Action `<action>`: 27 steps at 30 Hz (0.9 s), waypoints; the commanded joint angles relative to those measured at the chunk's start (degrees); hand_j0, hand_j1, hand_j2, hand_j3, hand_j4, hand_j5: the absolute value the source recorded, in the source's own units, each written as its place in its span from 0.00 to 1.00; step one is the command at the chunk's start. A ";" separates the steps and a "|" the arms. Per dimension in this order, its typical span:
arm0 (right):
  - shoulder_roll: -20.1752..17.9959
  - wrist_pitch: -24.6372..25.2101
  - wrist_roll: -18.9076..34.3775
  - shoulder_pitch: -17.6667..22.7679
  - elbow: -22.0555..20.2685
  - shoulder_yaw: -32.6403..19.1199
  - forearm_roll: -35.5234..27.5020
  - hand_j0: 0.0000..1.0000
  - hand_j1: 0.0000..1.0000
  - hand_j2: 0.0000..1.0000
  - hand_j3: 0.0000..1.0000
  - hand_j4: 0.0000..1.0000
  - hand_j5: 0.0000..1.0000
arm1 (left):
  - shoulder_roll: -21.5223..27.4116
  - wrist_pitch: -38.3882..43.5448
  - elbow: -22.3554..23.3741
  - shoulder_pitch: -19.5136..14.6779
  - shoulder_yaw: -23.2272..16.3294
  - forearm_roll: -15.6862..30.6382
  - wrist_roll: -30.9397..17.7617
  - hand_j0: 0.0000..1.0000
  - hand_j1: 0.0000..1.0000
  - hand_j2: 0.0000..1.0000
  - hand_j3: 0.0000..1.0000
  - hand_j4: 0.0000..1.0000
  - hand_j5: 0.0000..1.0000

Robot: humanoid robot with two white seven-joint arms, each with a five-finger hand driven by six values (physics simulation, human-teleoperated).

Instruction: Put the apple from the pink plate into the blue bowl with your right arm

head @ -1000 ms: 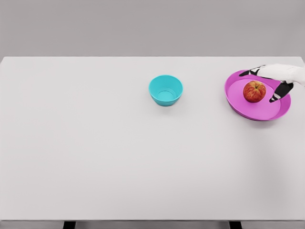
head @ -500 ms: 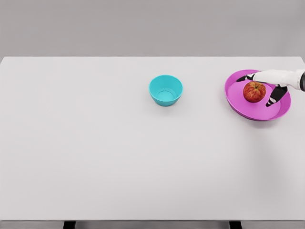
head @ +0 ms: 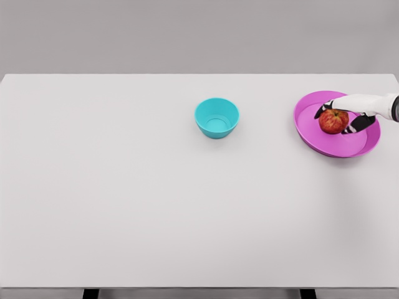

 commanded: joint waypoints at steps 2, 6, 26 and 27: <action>-0.04 -0.25 0.31 -0.09 -0.02 0.25 0.26 0.46 0.46 0.46 0.46 0.46 0.46 | 0.00 0.00 0.00 0.00 0.00 -0.01 -0.01 1.00 1.00 1.00 1.00 1.00 1.00; -0.04 -0.25 0.31 -0.26 -0.28 0.16 0.35 0.45 0.45 0.45 0.45 0.45 0.45 | 0.00 0.00 0.00 0.00 0.00 -0.01 -0.01 1.00 1.00 1.00 1.00 1.00 1.00; 1.63 -0.07 0.31 -6.33 -4.23 -0.55 0.17 0.45 0.45 0.45 0.45 0.45 0.45 | 0.00 0.00 0.00 0.00 0.00 -0.01 -0.01 1.00 1.00 1.00 1.00 1.00 1.00; 2.16 -0.16 0.31 -6.68 -4.32 -0.55 0.17 0.45 0.45 0.45 0.45 0.45 0.45 | 0.00 0.00 0.00 0.00 0.00 -0.01 -0.01 1.00 1.00 1.00 1.00 1.00 1.00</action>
